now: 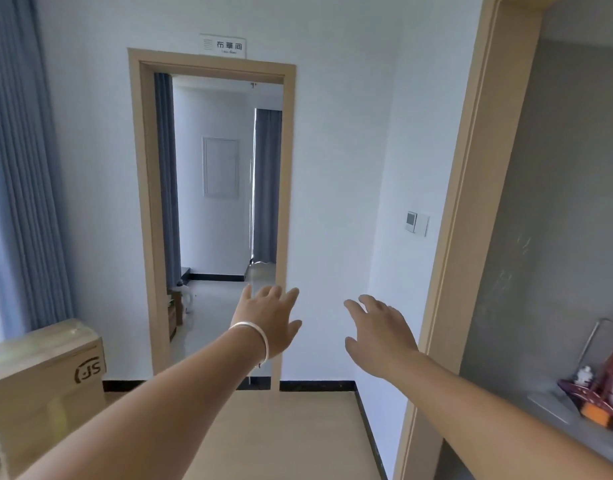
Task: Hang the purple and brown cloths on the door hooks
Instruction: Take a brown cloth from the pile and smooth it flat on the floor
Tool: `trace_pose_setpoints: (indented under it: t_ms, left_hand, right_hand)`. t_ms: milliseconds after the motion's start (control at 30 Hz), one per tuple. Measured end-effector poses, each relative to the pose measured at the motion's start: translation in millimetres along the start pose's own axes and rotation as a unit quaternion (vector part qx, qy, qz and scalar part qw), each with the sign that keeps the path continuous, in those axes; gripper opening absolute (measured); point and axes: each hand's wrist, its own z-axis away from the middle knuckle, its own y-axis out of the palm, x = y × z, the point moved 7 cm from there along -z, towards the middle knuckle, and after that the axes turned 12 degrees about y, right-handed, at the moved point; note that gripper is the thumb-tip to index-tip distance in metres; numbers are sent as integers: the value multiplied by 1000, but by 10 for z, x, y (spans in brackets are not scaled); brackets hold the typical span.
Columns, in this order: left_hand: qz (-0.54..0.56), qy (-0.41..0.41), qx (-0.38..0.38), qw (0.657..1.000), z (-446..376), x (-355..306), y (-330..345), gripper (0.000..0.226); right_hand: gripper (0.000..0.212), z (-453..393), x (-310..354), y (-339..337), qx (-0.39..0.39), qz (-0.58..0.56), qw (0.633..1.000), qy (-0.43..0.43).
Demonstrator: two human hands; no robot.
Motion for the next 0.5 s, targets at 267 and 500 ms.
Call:
trace_pose_setpoints:
  t_ms: [267,500]
  left_hand:
    - [-12,10,17,1000,-1057,14,502,62]
    - [-36,-15,5,999,-2165,104,696,59]
  right_hand:
    - [62,-1048,-425,365,-4,-13,1000,1]
    - [63,-2104,-942,523,-20,-24,999,-16]
